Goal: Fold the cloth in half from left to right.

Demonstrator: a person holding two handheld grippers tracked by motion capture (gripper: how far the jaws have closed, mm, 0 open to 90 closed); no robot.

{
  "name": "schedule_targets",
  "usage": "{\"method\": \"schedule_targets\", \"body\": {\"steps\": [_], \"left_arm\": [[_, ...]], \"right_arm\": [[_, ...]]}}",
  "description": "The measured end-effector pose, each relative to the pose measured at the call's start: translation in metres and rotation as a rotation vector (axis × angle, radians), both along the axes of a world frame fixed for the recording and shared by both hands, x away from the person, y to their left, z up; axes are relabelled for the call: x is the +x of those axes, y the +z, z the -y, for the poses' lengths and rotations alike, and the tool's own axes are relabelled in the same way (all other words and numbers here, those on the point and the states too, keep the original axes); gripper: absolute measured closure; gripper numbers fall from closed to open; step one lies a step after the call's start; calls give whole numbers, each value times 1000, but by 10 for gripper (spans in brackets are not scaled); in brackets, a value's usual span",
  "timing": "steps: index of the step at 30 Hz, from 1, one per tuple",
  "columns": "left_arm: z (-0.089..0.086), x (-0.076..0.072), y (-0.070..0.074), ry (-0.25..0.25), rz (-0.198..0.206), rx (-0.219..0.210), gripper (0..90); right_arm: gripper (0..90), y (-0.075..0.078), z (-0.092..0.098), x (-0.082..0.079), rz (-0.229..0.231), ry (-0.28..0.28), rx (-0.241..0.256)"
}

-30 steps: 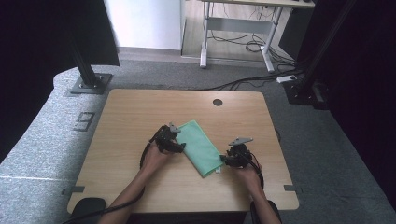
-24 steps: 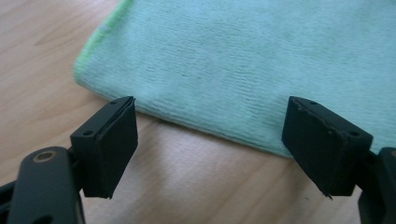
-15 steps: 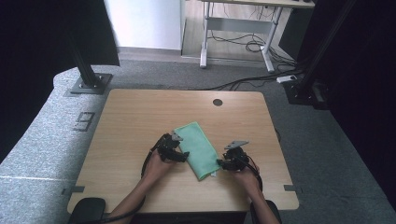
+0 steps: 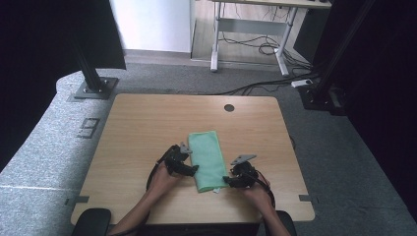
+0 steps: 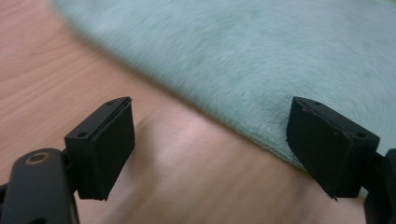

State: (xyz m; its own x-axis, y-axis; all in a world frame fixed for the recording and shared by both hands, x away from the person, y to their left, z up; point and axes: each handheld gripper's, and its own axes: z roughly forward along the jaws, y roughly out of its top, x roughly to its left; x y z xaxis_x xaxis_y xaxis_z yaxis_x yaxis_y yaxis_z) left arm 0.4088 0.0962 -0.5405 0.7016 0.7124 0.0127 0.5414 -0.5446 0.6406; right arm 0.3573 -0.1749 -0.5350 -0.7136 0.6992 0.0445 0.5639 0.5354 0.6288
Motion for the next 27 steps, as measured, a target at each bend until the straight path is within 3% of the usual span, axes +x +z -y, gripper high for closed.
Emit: {"method": "schedule_targets", "body": {"steps": [3,7,12,18,27], "left_arm": [[-4,4,1,3,-3,0,163],[-4,-6,4,-29,-2,-11,167],[-5,-33,6,-85,-29,-24,165],[-7,-55,0,-96,-41,-35,165],[-9,-56,-4,-83,-11,-37,149]], "right_arm": [[485,0,-8,-4,3,25,0],[465,-1,-18,-7,16,40,-8],[446,-2,-17,-7,20,27,2],[425,-1,-16,-8,17,22,-3],[427,-3,-13,-8,40,3,0]]}}
